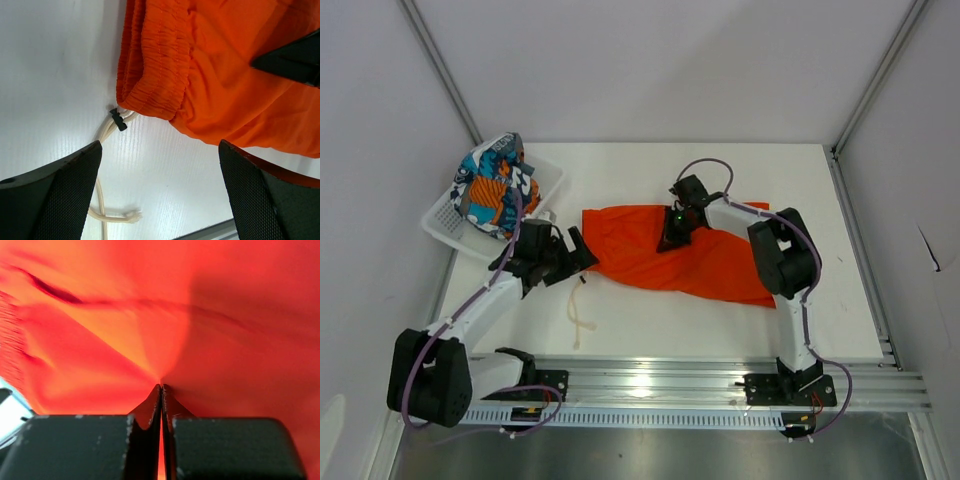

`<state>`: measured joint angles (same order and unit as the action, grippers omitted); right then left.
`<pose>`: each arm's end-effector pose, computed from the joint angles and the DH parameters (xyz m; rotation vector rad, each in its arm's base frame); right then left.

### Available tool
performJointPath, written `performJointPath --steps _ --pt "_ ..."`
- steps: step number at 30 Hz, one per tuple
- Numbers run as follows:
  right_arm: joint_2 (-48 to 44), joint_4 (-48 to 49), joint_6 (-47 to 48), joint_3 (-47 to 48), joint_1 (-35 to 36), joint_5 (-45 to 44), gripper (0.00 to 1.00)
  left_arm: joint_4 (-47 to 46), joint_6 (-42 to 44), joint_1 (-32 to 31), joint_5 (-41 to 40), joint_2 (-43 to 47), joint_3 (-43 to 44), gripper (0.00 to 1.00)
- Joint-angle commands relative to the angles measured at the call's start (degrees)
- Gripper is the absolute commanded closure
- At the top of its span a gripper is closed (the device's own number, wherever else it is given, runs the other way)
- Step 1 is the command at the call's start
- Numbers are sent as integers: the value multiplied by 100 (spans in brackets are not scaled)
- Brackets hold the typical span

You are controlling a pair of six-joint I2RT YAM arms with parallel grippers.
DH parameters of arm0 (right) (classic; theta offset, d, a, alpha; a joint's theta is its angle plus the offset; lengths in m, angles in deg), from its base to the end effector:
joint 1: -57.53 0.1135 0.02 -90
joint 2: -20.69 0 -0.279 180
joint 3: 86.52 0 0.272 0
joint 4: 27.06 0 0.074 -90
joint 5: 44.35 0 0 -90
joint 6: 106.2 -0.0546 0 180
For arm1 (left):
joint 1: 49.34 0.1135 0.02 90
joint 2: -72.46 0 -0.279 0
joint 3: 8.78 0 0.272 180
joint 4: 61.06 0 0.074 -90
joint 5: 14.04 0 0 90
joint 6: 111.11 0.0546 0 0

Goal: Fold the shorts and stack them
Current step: Fold the shorts

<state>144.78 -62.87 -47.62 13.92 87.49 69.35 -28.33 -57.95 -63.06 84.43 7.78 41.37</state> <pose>0.4123 0.2630 0.1286 -0.1228 2.7598 0.8819 0.2418 -0.0673 0.2034 -0.4242 2.4305 -0.5772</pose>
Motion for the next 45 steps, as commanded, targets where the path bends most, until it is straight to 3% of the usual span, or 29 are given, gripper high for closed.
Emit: performJointPath --steps 1,9,18,21,27,34,40,45 --pt "-596 -549 505 -428 -358 -534 100 -618 221 1 417 -193 -198 1" --pt "-807 -690 787 -306 -412 -446 94 -1672 37 -52 999 -738 -498 1" --pt "-1308 -85 295 -51 71 160 89 -1946 -24 -52 893 -1168 -524 1" --pt "-1326 495 -65 -34 247 511 79 -2094 -226 -17 849 -1310 -647 1" --pt "-545 1304 -698 458 476 1329 75 -2631 -368 176 937 -854 -1103 1" --pt "615 1604 -1120 1284 766 1716 74 -2965 -333 563 1727 -239 -1446 1" --pt "1547 500 -831 2075 880 1358 75 -2825 -280 747 1869 210 -1552 1" --pt "1074 13 -226 1392 889 715 75 -2403 -113 809 1729 386 -1482 1"
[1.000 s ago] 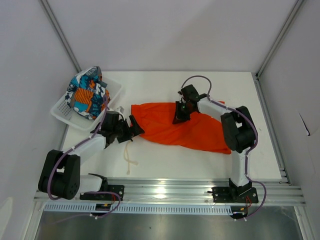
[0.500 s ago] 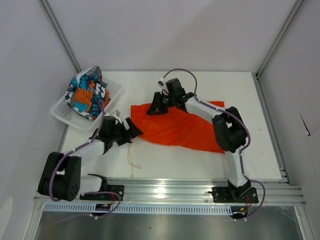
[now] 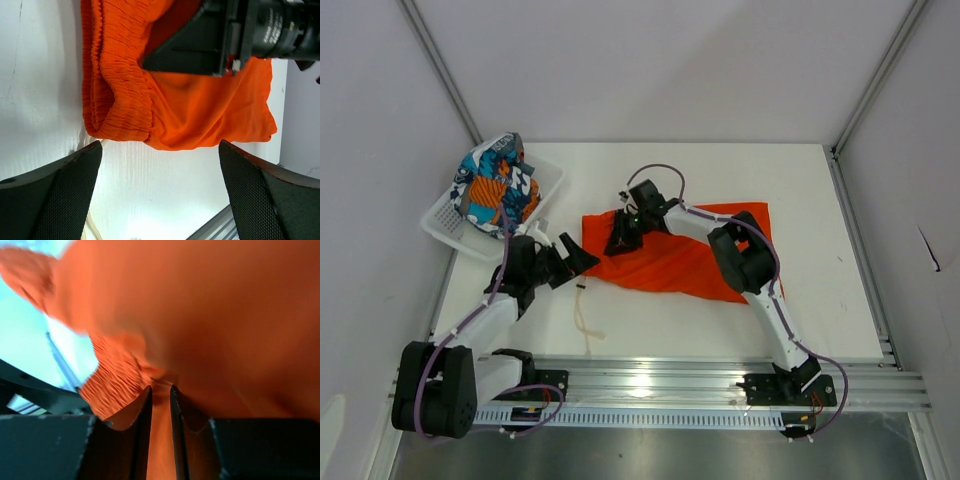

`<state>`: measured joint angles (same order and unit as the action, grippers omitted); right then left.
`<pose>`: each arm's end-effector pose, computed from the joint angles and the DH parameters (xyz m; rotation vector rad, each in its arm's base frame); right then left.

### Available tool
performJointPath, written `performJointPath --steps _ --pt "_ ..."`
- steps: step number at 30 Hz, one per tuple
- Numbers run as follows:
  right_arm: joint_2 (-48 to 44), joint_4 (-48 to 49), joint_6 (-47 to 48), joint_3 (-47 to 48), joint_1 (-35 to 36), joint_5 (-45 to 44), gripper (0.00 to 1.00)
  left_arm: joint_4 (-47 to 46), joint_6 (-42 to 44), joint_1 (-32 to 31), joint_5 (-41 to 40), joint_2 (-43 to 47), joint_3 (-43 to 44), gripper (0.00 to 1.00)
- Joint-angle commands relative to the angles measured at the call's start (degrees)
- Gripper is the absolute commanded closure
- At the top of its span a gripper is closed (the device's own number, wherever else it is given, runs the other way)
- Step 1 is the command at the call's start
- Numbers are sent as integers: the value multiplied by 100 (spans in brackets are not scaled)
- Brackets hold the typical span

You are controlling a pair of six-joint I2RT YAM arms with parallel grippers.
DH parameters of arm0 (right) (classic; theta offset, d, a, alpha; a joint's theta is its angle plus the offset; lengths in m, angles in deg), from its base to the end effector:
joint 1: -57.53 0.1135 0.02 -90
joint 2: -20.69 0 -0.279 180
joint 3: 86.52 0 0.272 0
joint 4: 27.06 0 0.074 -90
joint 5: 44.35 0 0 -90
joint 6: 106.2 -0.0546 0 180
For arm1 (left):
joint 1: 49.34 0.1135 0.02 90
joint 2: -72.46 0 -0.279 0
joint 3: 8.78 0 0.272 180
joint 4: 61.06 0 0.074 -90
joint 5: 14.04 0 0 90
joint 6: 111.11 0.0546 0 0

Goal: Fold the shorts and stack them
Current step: Fold the shorts

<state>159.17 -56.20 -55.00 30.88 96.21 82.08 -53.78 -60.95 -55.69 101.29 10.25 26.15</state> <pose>0.4155 0.3741 0.1100 -0.3175 2.6909 1.2998 0.2292 -0.0490 0.1657 -0.3932 2.2278 -0.9274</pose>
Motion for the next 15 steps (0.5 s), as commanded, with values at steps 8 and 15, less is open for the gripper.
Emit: performJointPath --steps 8,15 --pt "-1594 -794 1006 -1773 17 -970 75 -508 99 64 192 -97 -347 1" --pt "-1701 -865 1059 -1862 17 -1111 75 -931 -51 -138 131 -422 -602 1"
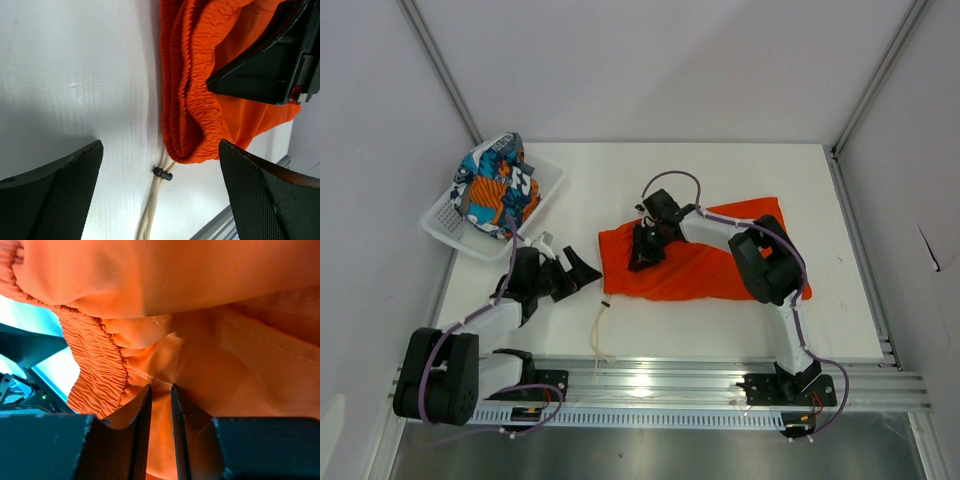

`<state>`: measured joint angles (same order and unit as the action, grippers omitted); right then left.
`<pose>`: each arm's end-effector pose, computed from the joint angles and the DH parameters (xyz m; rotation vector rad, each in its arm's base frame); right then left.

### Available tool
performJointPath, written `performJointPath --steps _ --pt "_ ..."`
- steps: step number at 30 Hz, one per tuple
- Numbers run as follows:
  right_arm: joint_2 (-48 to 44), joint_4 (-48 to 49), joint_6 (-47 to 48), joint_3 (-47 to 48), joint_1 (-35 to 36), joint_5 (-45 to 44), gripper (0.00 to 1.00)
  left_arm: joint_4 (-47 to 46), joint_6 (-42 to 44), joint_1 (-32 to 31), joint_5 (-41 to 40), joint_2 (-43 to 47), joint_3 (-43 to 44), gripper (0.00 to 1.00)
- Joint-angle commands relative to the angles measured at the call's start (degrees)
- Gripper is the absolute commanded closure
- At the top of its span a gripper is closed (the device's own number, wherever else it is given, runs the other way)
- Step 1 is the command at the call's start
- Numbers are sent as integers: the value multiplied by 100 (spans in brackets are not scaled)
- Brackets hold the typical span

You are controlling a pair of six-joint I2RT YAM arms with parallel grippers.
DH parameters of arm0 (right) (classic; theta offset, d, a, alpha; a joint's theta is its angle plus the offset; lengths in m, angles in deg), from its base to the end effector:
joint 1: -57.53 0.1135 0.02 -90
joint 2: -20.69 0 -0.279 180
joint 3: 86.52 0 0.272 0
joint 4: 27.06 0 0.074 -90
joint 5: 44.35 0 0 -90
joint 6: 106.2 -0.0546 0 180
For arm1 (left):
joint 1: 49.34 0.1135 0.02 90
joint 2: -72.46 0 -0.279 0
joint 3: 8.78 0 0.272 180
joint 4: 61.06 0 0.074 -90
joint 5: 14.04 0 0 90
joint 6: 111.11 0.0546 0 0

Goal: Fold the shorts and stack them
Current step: Fold the shorts

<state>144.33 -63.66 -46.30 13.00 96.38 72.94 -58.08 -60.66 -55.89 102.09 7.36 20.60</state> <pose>0.3602 0.3223 0.1278 -0.3939 2.8016 0.9825 0.2152 -0.0489 0.1308 -0.4113 2.2993 -0.9322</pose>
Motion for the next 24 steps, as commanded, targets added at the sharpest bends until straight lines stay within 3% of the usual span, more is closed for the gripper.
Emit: performJointPath --steps 1,9,16,24 --pt "-217 -102 146 -74 0 -189 75 -553 -105 -171 -20 -204 -47 1" --pt "-366 214 -48 -328 0 4 75 -1546 -492 -637 226 -978 -21 1" --pt "-419 373 -179 -399 -35 101 75 -1195 -711 -848 -55 -1417 225 1" --pt "-542 583 -355 -539 -35 206 75 -1519 -827 -954 120 -2085 515 1"
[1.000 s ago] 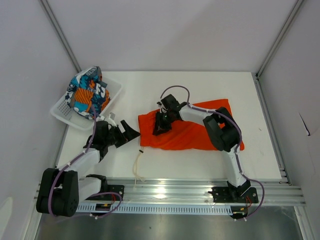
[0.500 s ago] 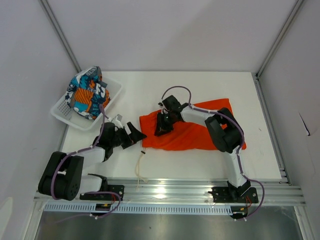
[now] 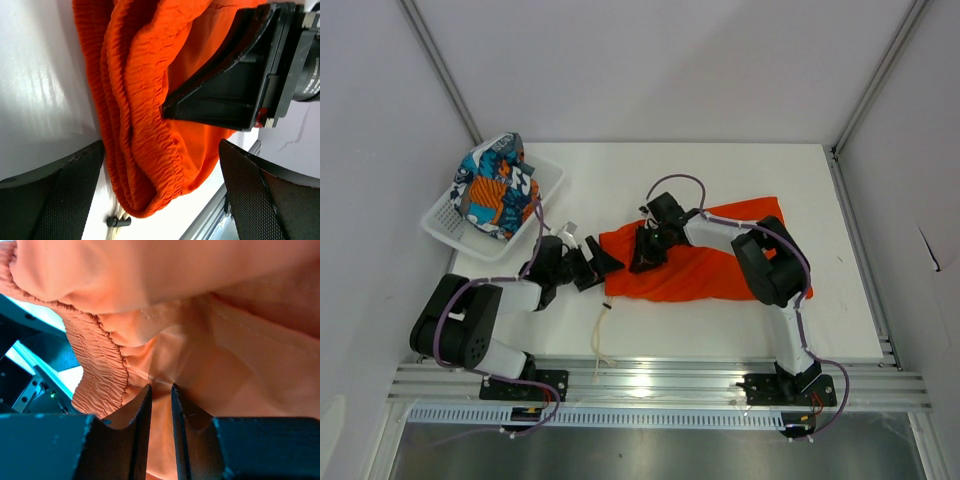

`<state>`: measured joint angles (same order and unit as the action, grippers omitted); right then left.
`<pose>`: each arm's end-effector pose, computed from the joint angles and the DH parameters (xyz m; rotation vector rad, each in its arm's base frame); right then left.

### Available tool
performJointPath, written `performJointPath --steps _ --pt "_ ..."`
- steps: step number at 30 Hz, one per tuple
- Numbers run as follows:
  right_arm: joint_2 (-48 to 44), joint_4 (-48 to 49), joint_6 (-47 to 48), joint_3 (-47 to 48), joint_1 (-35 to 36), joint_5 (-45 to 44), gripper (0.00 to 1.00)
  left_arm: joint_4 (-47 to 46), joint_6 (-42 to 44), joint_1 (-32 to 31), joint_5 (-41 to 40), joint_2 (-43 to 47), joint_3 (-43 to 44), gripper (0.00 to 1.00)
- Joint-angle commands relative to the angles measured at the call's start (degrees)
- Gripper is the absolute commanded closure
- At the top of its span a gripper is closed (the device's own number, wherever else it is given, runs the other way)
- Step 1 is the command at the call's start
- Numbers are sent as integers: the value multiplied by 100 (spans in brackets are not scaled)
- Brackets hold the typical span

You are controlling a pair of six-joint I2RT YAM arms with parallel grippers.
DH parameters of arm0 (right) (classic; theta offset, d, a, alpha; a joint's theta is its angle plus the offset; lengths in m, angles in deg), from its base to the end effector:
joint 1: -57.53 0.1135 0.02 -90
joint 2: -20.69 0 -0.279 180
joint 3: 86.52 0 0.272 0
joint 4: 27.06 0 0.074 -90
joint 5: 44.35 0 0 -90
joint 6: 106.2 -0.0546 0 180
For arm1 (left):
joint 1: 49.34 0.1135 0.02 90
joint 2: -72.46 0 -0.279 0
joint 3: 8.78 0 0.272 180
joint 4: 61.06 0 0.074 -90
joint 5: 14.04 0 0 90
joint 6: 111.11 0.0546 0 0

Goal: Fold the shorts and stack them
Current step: Fold the shorts

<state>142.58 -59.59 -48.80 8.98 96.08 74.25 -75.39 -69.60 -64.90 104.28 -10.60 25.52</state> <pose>0.3544 0.3158 0.1251 -0.3441 2.7904 1.0351 0.2496 -0.0964 0.1169 -0.3608 2.3059 -1.1413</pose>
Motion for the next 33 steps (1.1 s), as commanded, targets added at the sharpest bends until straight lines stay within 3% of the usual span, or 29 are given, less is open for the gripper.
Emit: performJointPath --steps 1,7,17,26,29,33 --pt "-385 230 -150 -181 -5 93 75 315 163 -45 -124 -341 145 1" --pt "-402 520 -273 -427 -5 234 75 624 191 -36 -72 -859 612 1" --pt "-332 775 -387 -489 -14 392 75 466 279 -44 -72 -877 858 3" --pt "-244 1153 -642 -603 13 524 75 334 164 -36 -142 -983 1025 53" --pt "-314 1205 -651 -734 22 489 75 360 129 -36 -168 -992 1201 64" --pt "-350 1363 -713 -876 48 471 75 -60 -90 -44 42 -1176 1333 65"
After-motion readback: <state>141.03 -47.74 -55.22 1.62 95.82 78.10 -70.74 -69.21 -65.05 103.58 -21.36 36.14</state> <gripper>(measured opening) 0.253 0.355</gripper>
